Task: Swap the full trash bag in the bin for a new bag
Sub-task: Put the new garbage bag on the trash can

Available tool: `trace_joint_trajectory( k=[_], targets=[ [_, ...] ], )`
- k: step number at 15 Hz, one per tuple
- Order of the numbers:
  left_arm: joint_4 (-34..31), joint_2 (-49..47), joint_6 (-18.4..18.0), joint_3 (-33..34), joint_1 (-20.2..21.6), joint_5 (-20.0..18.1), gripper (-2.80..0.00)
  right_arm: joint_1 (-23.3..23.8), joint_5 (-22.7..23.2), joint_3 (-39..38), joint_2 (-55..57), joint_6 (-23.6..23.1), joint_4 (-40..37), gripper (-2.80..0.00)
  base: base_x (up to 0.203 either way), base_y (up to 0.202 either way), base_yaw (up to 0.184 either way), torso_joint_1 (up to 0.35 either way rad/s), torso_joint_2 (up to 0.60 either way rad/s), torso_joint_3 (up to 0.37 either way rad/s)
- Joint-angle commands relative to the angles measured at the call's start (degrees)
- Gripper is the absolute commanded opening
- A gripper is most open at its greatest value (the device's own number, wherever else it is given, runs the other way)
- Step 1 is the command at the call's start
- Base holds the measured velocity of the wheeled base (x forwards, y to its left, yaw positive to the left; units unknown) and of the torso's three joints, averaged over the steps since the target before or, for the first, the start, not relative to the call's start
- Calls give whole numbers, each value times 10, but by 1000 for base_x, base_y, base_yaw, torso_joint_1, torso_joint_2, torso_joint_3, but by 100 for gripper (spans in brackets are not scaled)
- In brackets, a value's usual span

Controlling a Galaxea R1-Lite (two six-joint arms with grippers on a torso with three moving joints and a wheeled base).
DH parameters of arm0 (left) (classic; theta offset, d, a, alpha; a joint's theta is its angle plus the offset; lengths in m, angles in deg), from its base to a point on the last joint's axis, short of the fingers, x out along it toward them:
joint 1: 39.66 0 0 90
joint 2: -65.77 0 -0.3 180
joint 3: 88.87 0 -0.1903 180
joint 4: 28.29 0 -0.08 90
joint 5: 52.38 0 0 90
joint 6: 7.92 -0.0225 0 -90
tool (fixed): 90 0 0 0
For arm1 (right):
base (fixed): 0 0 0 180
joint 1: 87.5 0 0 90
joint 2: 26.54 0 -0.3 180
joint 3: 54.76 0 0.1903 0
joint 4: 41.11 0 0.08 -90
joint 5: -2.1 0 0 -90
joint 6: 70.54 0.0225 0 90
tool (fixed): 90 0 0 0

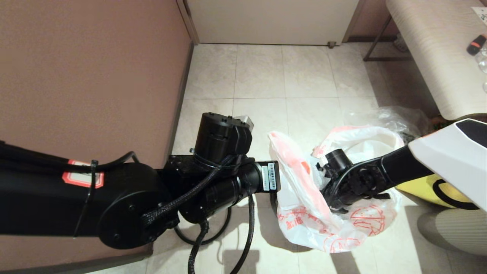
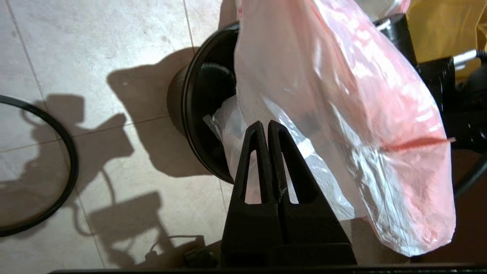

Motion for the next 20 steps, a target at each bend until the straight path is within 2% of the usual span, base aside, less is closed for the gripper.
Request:
trace_joint_trajectory(
  k=[1,4,7,8,11,13,14,16,20],
  targets=[
    [0,16,2,2,0,12,-280,-1,0,-17,-20,-7,21,-280,0,0,0,0,0,0],
    [-23,39,4,0,-4,80,-280,-28,-12,-17,14,-31,32,-280,0,0,0,0,0,0],
    [-38,43,19,-2,0,80,-280,-55,-49,-13,63,-62,72,-280,0,0,0,0,0,0],
    [-43,38,22,-4,0,80,0,-63,-59,-10,75,-69,76,-280,0,0,0,0,0,0],
    [-138,59,66,-26,-1,75,0,-75,-76,4,92,-73,74,-280,0,0,0,0,0,0],
    [-197,103,87,-33,-6,50,0,-82,-99,10,101,-80,74,-280,0,0,0,0,0,0],
    [-212,116,91,-35,-8,36,0,-85,-111,15,109,-83,74,-280,0,0,0,0,0,0],
    [-220,123,91,-39,-10,33,0,-87,-113,20,114,-84,73,-280,0,0,0,0,0,0],
    [-261,64,96,-44,-27,30,0,-87,-117,22,118,-84,75,-280,0,0,0,0,0,0]
  ],
)
